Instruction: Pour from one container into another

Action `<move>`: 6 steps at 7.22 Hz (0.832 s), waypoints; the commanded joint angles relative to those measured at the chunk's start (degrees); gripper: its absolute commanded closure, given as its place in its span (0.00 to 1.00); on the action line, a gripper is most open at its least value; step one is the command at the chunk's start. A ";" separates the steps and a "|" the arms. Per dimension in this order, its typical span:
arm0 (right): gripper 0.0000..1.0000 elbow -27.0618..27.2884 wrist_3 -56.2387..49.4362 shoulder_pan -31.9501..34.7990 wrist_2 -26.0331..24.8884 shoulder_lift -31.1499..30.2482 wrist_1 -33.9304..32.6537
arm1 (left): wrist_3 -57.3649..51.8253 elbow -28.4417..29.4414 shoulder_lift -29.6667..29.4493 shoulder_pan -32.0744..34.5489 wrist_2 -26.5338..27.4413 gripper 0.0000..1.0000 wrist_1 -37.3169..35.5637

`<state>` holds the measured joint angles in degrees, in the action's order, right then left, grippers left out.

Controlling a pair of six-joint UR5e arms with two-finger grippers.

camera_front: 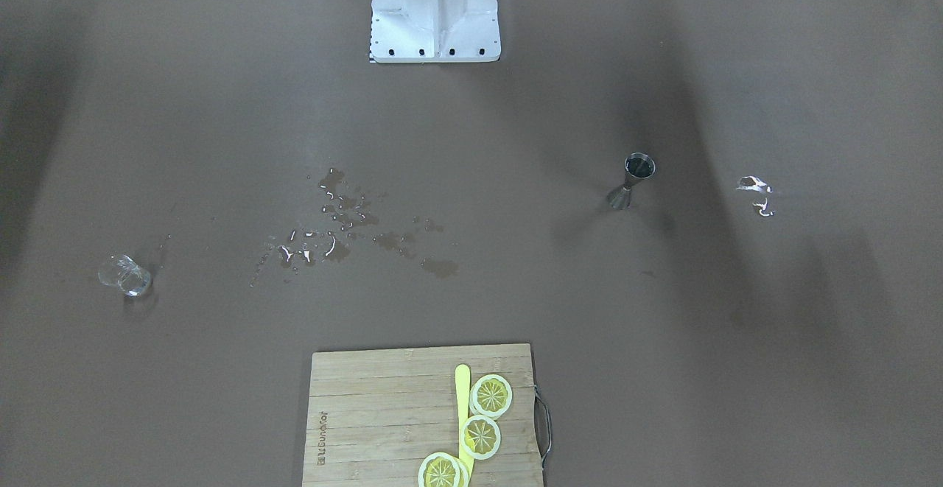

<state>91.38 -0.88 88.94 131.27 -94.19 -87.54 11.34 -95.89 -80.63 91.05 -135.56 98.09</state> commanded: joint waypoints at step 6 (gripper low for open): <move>0.00 -0.24 -0.26 0.00 0.04 0.06 0.00 | 0.00 0.09 -0.59 0.80 0.04 0.01 0.00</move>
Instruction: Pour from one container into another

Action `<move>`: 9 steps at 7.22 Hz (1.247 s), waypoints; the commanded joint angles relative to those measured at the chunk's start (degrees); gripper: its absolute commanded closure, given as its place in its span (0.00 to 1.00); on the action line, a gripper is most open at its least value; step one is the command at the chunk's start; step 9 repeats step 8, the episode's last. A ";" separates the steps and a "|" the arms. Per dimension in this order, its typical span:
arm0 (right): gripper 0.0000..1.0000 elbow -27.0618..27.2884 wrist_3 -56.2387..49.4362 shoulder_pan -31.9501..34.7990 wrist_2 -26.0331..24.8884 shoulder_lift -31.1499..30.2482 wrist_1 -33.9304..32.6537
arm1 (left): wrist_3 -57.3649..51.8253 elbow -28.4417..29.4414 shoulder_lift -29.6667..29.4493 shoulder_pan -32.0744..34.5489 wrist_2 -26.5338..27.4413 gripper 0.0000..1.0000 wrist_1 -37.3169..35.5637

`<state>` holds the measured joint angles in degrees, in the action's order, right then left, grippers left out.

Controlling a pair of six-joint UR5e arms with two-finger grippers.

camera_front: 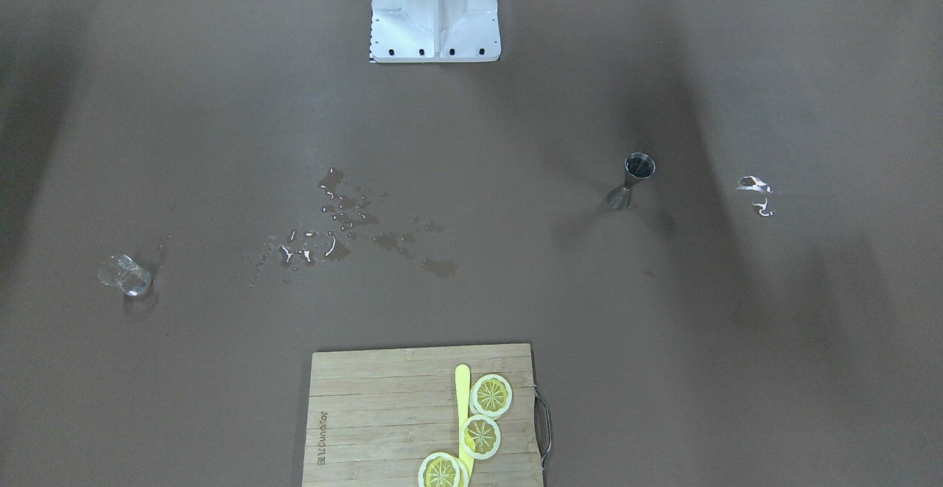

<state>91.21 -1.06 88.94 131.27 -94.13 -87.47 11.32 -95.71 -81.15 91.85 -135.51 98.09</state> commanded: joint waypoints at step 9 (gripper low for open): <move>0.00 -0.07 0.27 0.00 -0.05 0.00 -0.07 | 0.29 -1.67 0.29 -0.09 -0.28 0.01 0.00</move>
